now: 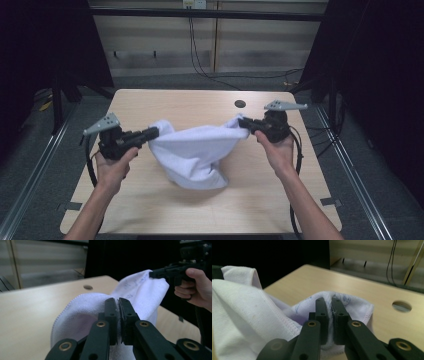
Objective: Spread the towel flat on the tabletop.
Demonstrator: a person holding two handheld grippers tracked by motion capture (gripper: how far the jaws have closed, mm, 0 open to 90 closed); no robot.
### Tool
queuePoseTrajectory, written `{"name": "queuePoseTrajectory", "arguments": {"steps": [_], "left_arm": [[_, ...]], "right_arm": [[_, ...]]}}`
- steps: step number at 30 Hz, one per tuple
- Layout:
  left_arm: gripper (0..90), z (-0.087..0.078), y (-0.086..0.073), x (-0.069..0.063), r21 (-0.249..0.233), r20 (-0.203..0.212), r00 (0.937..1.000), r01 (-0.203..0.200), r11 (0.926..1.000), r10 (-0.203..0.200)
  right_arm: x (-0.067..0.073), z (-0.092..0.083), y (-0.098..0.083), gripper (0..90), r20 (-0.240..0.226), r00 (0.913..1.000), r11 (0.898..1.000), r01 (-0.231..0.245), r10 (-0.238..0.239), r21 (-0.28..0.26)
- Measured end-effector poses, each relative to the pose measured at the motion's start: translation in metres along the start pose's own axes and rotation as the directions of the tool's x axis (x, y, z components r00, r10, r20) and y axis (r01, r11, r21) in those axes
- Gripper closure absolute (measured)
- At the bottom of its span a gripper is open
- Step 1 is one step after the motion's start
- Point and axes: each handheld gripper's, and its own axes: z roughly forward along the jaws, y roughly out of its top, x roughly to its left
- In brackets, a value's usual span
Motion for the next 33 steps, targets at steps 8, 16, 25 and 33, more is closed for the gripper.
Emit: {"name": "queuePoseTrajectory", "arguments": {"steps": [8, 16, 25, 33], "left_arm": [[86.4, 0.009, 0.052, 0.003, -0.065, -0.08, 0.9945, -0.072, 0.9953, 0.067], [86.3, 0.005, 0.086, -0.01, -0.144, -0.122, 0.9774, -0.19, 0.9713, 0.173], [86.2, 0.01, -0.053, -0.02, 0.117, 0.043, 0.9985, -0.038, 0.9925, 0.033], [85.6, 0.0, -0.136, -0.042, 0.339, 0.131, 0.9894, 0.014, 0.9408, -0.062]], "right_arm": [[-0.013, 0.001, 0.063, 85.4, 0.06, 0.9981, 0.998, 0.019, -0.015, -0.065], [-0.011, -0.015, 0.098, 85.4, 0.124, 0.9905, 0.97, 0.086, -0.058, -0.229], [-0.003, -0.025, -0.056, 85.1, -0.004, 0.999, 0.997, 0.045, -0.045, 0.064], [0.01, -0.032, -0.138, 80.9, -0.078, 0.9956, 0.975, -0.034, 0.052, 0.221]]}}
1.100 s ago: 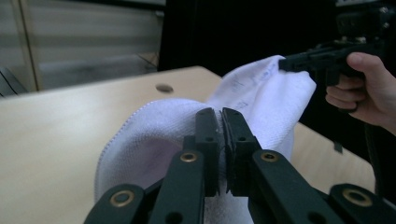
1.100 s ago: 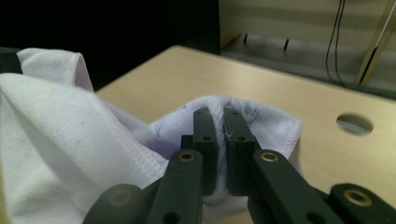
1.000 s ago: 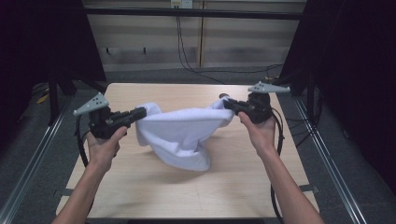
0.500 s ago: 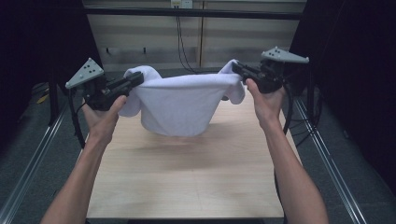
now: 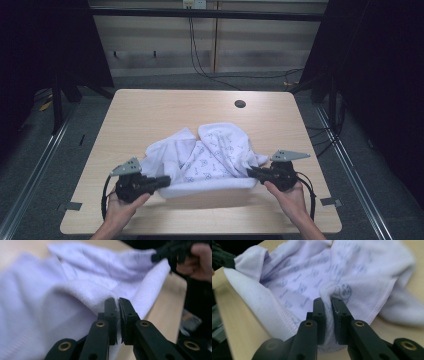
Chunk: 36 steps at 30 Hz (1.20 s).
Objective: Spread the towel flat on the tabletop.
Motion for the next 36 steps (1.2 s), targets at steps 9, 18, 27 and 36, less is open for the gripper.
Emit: {"name": "queuePoseTrajectory", "arguments": {"steps": [9, 18, 27, 36], "left_arm": [[58.6, -0.011, -0.02, -0.014, 0.051, 0.032, 0.9988, 0.035, 0.9981, -0.037], [73.5, 0.016, 0.039, 0.042, -0.043, -0.109, 0.9933, -0.042, 0.9982, 0.037], [87.3, 0.053, 0.023, 0.074, 0.19, -0.149, 0.9885, 0.002, 0.9818, 0.026], [88.4, 0.026, -0.002, 0.054, 0.193, -0.168, 0.9849, -0.009, 0.9812, 0.042]], "right_arm": [[0.002, -0.026, -0.02, 52.7, 0.029, 0.9989, 0.999, 0.037, -0.037, 0.005], [-0.063, 0.012, 0.019, 55.6, 0.123, 0.9924, 1.0, 0.008, -0.011, 0.02], [-0.063, 0.046, 0.009, 80.4, 0.172, 0.9843, 0.988, 0.013, -0.04, 0.155], [-0.072, -0.014, 0.007, 78.7, 0.235, 0.972, 1.0, -0.01, 0.009, 0.005]]}}
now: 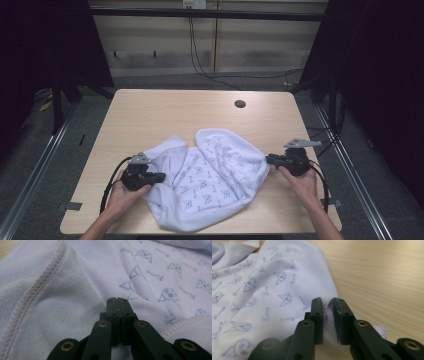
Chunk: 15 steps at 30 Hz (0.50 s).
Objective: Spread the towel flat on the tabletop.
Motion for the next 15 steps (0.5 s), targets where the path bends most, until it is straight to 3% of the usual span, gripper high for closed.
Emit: {"name": "queuePoseTrajectory", "arguments": {"steps": [2, 4, 5, 7, 9, 12, 14, 15], "left_arm": [[88.1, -0.006, -0.006, -0.009, 0.022, 0.026, 0.9996, 0.011, 0.9997, -0.011], [88.0, -0.011, -0.012, -0.018, 0.031, 0.023, 0.9997, 0.012, 0.9994, -0.013], [88.0, -0.013, -0.013, -0.02, 0.039, 0.021, 0.9996, 0.015, 0.9991, -0.016], [87.3, -0.016, -0.018, -0.021, 0.037, 0.042, 0.9984, 0.035, 0.9987, -0.037], [86.7, -0.018, -0.02, -0.02, 0.038, 0.062, 0.9962, 0.059, 0.9976, -0.061], [80.5, -0.02, -0.02, -0.023, 0.032, 0.058, 0.9973, 0.044, 0.9985, -0.045], [80.3, -0.021, -0.017, -0.023, 0.006, 0.074, 0.9958, 0.054, 0.9985, -0.054], [80.3, -0.023, -0.014, -0.022, -0.015, 0.086, 0.9949, 0.054, 0.9984, -0.052]], "right_arm": [[-0.006, -0.016, -0.004, 77.4, 0.034, 0.9994, 0.999, -0.007, 0.008, -0.032], [-0.01, -0.03, -0.012, 78.7, 0.047, 0.9987, 0.999, -0.016, 0.018, -0.046], [-0.011, -0.036, -0.017, 78.5, 0.063, 0.9979, 0.999, -0.009, 0.012, -0.046], [-0.012, -0.048, -0.028, 88.1, 0.057, 0.9982, 0.999, -0.017, 0.02, -0.046], [-0.012, -0.057, -0.039, 88.5, 0.088, 0.9958, 0.999, -0.026, 0.028, -0.019], [-0.013, -0.064, -0.054, 85.1, 0.062, 0.9973, 0.999, -0.039, 0.039, -0.009], [-0.005, -0.053, -0.053, 76.2, 0.002, 0.9997, 1.0, -0.026, 0.026, 0.008], [-0.005, -0.053, -0.053, 76.2, 0.002, 0.9997, 1.0, -0.026, 0.026, 0.008]]}}
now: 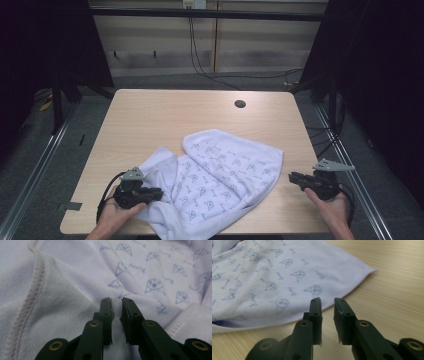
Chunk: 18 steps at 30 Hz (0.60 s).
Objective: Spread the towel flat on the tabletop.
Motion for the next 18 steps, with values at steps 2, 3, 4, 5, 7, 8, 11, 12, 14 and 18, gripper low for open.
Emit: {"name": "queuePoseTrajectory", "arguments": {"steps": [2, 3, 4, 5, 7, 8, 11, 12, 14, 18], "left_arm": [[88.0, -0.004, 0.008, 0.002, -0.044, 0.0, 0.9998, -0.021, 0.9988, 0.021], [88.0, -0.005, 0.013, 0.003, -0.069, -0.001, 0.9998, -0.02, 0.9974, 0.02], [89.5, -0.006, 0.018, 0.005, -0.088, -0.007, 0.9996, -0.027, 0.9958, 0.027], [90.0, -0.006, 0.023, 0.008, -0.103, -0.018, 0.9993, -0.035, 0.9941, 0.033], [90.0, -0.004, 0.035, 0.015, -0.133, -0.034, 0.9987, -0.042, 0.9902, 0.038], [88.7, -0.001, 0.04, 0.019, -0.137, -0.04, 0.9984, -0.044, 0.9896, 0.039], [83.6, 0.016, 0.049, 0.034, -0.095, -0.101, 0.9943, -0.044, 0.9946, 0.034], [83.6, 0.022, 0.048, 0.038, -0.074, -0.109, 0.9936, -0.036, 0.9966, 0.028], [83.3, 0.031, 0.042, 0.042, -0.019, -0.124, 0.9912, -0.049, 0.9986, 0.046], [90.0, 0.031, 0.034, 0.039, 0.045, -0.14, 0.9868, -0.077, 0.996, 0.082]], "right_arm": [[0.014, 0.021, 0.011, 68.3, -0.07, 0.997, 0.999, 0.033, -0.032, 0.011], [0.014, 0.021, 0.011, 68.3, -0.07, 0.997, 0.999, 0.033, -0.032, 0.011], [0.021, 0.029, 0.016, 65.3, -0.079, 0.9957, 0.999, 0.05, -0.049, 0.012], [0.027, 0.035, 0.021, 64.1, -0.093, 0.994, 0.998, 0.06, -0.058, 0.021], [0.041, 0.05, 0.034, 60.2, -0.116, 0.9893, 0.996, 0.091, -0.088, 0.017], [0.047, 0.058, 0.041, 59.1, -0.125, 0.9864, 0.994, 0.11, -0.107, 0.015], [0.062, 0.089, 0.059, 57.6, -0.126, 0.9775, 0.984, 0.174, -0.169, 0.031], [0.066, 0.1, 0.064, 57.0, -0.135, 0.9749, 0.982, 0.184, -0.177, 0.042], [0.07, 0.12, 0.069, 54.5, -0.137, 0.9747, 0.979, 0.189, -0.177, 0.078], [0.085, 0.135, 0.071, 50.8, -0.228, 0.9584, 0.978, 0.194, -0.172, 0.078]]}}
